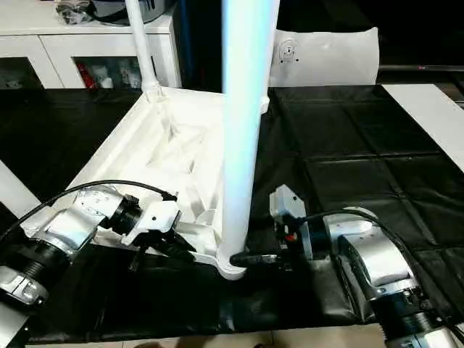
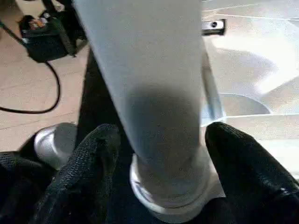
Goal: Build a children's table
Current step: Rotate leg to tighten
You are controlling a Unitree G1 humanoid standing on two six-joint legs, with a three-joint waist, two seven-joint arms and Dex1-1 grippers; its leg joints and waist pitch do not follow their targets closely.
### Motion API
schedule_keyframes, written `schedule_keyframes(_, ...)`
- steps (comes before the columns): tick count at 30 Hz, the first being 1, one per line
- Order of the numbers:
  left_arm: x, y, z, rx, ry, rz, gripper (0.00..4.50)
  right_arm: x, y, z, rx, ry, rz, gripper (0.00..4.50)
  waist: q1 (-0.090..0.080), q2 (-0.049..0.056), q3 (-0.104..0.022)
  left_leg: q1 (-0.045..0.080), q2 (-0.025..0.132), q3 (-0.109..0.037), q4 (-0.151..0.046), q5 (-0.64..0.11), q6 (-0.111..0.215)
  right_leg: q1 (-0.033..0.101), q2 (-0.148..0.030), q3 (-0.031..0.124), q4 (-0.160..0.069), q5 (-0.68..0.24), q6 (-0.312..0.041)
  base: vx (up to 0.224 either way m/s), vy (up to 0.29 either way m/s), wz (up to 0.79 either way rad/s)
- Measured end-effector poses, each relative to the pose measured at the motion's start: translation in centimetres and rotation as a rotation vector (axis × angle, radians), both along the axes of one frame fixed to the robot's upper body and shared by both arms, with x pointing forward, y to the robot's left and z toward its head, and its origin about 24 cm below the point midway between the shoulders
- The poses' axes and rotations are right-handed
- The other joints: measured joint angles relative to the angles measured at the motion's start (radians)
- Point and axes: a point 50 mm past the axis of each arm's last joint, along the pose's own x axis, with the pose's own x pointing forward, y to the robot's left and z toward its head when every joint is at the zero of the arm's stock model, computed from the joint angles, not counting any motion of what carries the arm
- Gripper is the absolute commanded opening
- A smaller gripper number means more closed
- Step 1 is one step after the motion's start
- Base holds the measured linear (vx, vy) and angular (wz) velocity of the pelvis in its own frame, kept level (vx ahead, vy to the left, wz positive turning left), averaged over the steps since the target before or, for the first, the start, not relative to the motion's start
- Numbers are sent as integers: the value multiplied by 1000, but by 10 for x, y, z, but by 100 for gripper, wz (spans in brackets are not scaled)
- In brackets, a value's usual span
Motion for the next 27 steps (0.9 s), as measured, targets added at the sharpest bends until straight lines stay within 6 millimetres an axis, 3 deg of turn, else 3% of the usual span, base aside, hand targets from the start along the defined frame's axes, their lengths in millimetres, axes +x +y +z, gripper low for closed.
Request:
schedule_keyframes(10,-1,1,0,2,7,-21,0,-1,0,0,0,10,17,208,3,0,0,0,0,0,0,0,0,0,0,0,1,-1,1,0,0,0)
schedule_keyframes(20,1,-1,-2,-14,73,59,0,-2,4,-3,23,43,-60,193,1,0,-1,3,0,0,0,0,-1,2,0,0,1,-1,1,0,0,0)
schedule_keyframes(24,9,-1,-5,-28,98,240,0,6,10,-6,15,25,-231,192,-12,1,0,9,0,1,0,0,-6,6,0,1,1,-3,5,0,0,0)
schedule_keyframes(27,16,-6,-7,-51,98,376,0,15,14,-9,15,0,-412,190,-47,1,0,9,-2,1,1,2,-6,6,1,-1,-3,-3,5,0,0,0)
